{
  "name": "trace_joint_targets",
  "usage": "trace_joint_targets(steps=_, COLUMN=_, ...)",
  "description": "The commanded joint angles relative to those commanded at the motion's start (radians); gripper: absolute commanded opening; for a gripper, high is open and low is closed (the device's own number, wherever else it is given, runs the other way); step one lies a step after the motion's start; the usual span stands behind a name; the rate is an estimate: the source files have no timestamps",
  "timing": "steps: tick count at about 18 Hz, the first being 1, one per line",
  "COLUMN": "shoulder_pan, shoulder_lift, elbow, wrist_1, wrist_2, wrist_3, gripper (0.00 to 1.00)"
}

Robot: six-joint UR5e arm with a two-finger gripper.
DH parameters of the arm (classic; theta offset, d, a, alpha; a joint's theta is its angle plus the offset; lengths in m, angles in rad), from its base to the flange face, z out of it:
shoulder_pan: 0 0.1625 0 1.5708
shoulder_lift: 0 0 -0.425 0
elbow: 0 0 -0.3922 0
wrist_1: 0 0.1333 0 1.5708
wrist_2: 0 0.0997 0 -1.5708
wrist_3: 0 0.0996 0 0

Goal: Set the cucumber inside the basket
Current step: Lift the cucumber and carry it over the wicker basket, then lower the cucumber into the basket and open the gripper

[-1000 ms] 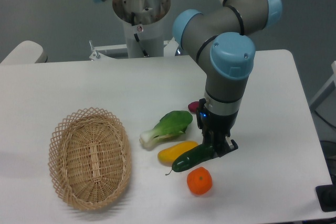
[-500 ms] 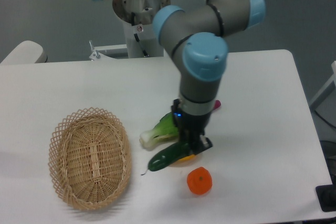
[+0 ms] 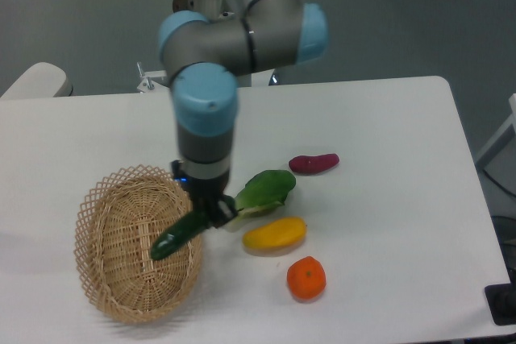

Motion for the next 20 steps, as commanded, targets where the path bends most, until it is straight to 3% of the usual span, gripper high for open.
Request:
trace_joint_targets(steps=3, shoulder_pan=-0.045, shoulder_lift=-0.035, elbow=-0.037, wrist_1=0.057, wrist_2=0.0, wrist_3=-0.135, gripper=0.06)
trace_joint_targets(steps=7, shoulder_pan=-0.083, shoulder_lift=-0.083, elbow=-0.034, wrist_1=0.072, wrist_2=0.0, wrist_3=-0.278, gripper=0.07)
trace_joint_targets(steps=11, shoulder_pan=-0.097, shoulder_lift=-0.115, elbow=-0.034, wrist_1=0.131, wrist_2=0.002, wrist_3=-0.335, gripper=0.11)
trace_joint_targets(steps=13, shoulder_pan=-0.097, shoulder_lift=-0.12, elbow=-0.031, wrist_1=0.143, wrist_2=0.003, wrist_3=-0.327, gripper=0.25)
trace_joint_targets(steps=15, shoulder_pan=-0.097, shoulder_lift=-0.126, elbow=-0.013, wrist_1=0.144, wrist_2=0.047, wrist_3=-0.323, gripper=0.59)
trace_joint_targets(steps=16, shoulder_pan=-0.097, shoulder_lift=-0.126, elbow=-0.008, wrist_1=0.152, wrist_2=0.082, wrist_3=-0.323, gripper=0.88)
trace_joint_targets(steps=17, shoulder_pan=-0.097, shoulder_lift=-0.126, elbow=-0.008, wrist_1=0.155, wrist_2=0.106, wrist_3=-0.323, gripper=1.0)
trace_joint_targets(steps=20, shoulder_pan=-0.097, shoulder_lift=-0.123, elbow=0.012, wrist_1=0.163, wrist_2=0.114, wrist_3=-0.316, gripper=1.0)
